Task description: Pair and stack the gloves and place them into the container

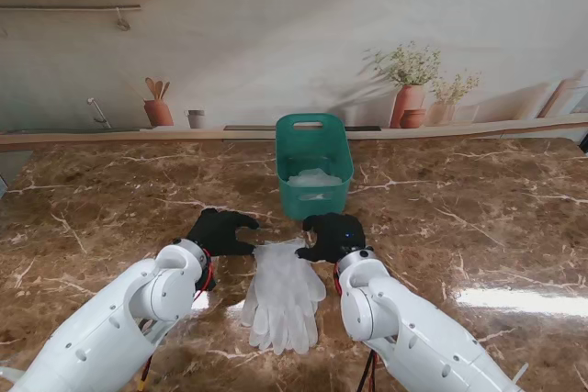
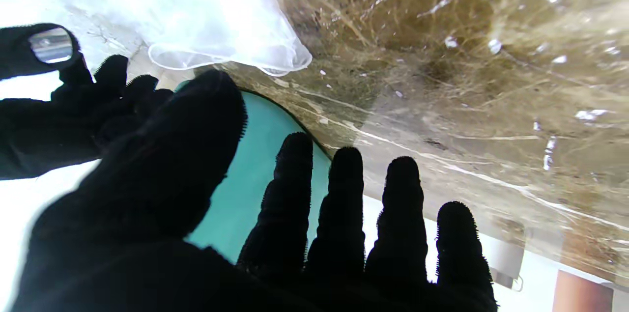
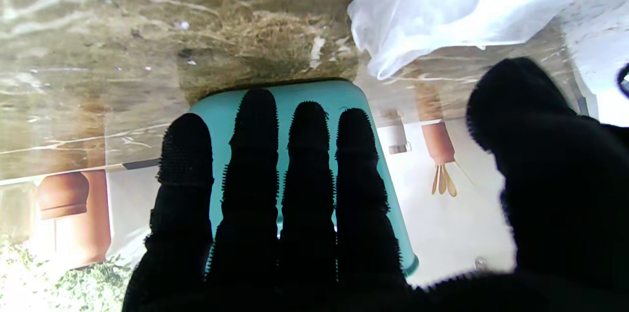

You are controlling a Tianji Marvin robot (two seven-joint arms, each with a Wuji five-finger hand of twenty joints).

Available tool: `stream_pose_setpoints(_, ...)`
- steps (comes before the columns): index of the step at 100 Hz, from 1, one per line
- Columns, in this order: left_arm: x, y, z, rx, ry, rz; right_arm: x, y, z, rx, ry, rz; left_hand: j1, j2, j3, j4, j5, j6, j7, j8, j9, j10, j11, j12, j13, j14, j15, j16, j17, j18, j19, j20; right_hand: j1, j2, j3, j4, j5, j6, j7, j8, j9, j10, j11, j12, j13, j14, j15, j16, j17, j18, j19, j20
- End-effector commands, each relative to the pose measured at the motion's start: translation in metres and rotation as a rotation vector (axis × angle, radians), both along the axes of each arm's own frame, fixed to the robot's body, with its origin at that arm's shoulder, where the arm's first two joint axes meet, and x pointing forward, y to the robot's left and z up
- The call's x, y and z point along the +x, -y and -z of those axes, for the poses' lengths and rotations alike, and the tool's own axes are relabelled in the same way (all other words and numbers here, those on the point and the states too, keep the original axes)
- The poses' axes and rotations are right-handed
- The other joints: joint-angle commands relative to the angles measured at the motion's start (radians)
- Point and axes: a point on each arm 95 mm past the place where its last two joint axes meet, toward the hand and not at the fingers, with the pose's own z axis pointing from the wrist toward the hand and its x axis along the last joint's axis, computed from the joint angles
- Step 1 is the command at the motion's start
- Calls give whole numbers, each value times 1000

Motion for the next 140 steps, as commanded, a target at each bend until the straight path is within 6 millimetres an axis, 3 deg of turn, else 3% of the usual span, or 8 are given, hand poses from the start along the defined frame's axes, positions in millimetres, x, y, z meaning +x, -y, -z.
stream_pose_setpoints(1, -10, -6, 4, -10, -2, -13, -5, 1, -1, -6, 9, -2, -55, 40, -33, 37, -42, 14, -35, -23, -75, -6, -22, -30, -72, -36, -42, -40, 4, -30, -39, -31, -38, -5, -24, 48, -37, 15, -25, -23, -31, -3, -18, -25, -27, -9, -33, -35, -17, -4, -32, -29)
stream_pose_setpoints(46, -53, -26, -22, -132, 155, -52, 1, -26, -5, -9, 46, -71, -57, 83, -139, 48, -40, 38, -75, -46, -109, -12, -30, -47, -101, -62, -49, -95, 25, -113, -80, -132, -18, -121, 127, 16, -31, 6, -3, -56, -25, 4, -95, -143, -3, -8, -259, -223, 41, 7, -115, -165)
stream_pose_setpoints(72, -75, -32, -34, -200, 233, -74, 9, -44, 14, -72, -9, -88, -51, 107, -213, 59, -34, 37, -85, -52, -106, -19, -38, -53, -107, -68, -45, -108, 23, -98, -43, -167, -8, -143, 154, 9, -65, 29, -24, -70, -59, 28, -122, -181, -7, 48, -270, -253, 67, 31, -99, -171)
stream_pose_setpoints(97, -84, -36, -36, -211, 259, -97, 6, -55, 35, -180, -50, -57, -45, 118, -233, 62, -31, 31, -79, -49, -104, -40, -40, -55, -111, -74, -51, -111, 17, -94, -53, -180, 4, -153, 178, 0, -224, 148, -130, -141, -118, 65, -49, -188, 142, -7, 33, -17, 165, -52, 199, -14)
stream_pose_setpoints(108, -87, -37, -35, -209, 260, -100, 3, -58, 40, -209, -67, -28, -44, 123, -241, 63, -31, 27, -76, -48, -102, -41, -42, -56, -112, -79, -55, -114, 15, -90, -57, -182, 7, -172, 194, -6, -233, 168, -125, -155, -60, 29, 107, -70, 150, -43, 225, 98, 172, -75, 264, 28)
stream_pose_setpoints(122, -88, -38, -35, -211, 263, -104, -3, -59, 44, -220, -92, -28, -44, 132, -255, 64, -25, 19, -71, -45, -101, -45, -45, -57, -111, -87, -61, -119, 15, -81, -63, -183, 28, -256, 240, -23, -56, 65, 18, -153, 121, -101, 453, 322, 162, -100, 515, 268, 157, -42, 299, 71)
stream_pose_setpoints(134, -88, -39, -34, -211, 266, -107, -8, -61, 48, -209, -97, -42, -42, 143, -268, 66, -22, 14, -66, -42, -101, -48, -49, -59, -110, -91, -64, -122, 15, -74, -59, -177, 73, -328, 276, -34, 205, -128, 280, 99, 168, -141, 537, 563, 111, -109, 595, 335, 101, -22, 281, 96)
stream_pose_setpoints(140, -89, -40, -34, -213, 267, -109, -10, -61, 49, -201, -90, -48, -40, 147, -277, 66, -19, 10, -62, -41, -102, -49, -50, -60, -111, -93, -66, -123, 14, -74, -57, -174, 118, -357, 245, -168, 240, -203, 393, 174, 119, -136, 523, 600, 33, -99, 559, 337, 39, -22, 241, 102)
